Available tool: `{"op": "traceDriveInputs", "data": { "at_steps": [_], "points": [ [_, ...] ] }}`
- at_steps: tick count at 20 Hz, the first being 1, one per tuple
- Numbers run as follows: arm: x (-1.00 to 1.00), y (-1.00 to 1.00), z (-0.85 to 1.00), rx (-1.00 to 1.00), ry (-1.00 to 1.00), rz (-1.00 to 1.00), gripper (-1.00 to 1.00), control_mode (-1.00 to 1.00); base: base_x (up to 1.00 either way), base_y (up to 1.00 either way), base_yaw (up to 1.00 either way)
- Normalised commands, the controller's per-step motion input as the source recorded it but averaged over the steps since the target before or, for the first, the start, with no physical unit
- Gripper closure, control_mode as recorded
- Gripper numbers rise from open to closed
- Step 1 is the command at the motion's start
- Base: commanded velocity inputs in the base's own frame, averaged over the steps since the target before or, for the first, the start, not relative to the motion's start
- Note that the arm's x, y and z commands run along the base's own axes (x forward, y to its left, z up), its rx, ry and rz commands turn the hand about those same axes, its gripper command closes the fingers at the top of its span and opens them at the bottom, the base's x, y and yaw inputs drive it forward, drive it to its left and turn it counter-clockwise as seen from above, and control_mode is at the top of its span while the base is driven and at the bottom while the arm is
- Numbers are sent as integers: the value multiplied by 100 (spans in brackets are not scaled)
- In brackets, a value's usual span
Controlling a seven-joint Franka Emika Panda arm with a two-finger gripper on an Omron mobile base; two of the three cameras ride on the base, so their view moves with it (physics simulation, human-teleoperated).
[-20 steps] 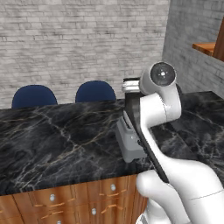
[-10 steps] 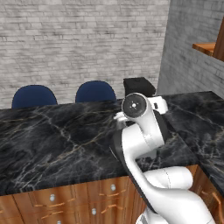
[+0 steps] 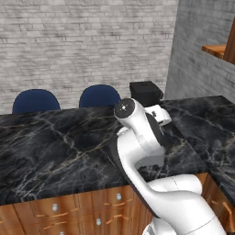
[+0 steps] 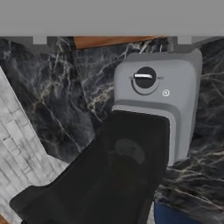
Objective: Open the blender lid, put the kiwi in the blender, close the lid, and start the blender.
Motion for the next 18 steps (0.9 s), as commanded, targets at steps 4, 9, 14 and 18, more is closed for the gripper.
{"op": "traceDriveInputs", "data": {
  "at_steps": [4, 9, 14, 18],
  "points": [
    [0, -4, -44, 0, -1, -4, -100, -100, 0, 0, 0],
    [0, -14, -34, 0, 0, -9, -100, -100, 0, 0, 0],
    [9, -13, -26, 0, 0, -11, -100, -100, 0, 0, 0],
    [15, -4, -18, 0, 0, -12, -100, -100, 0, 0, 0]
  ]
}}
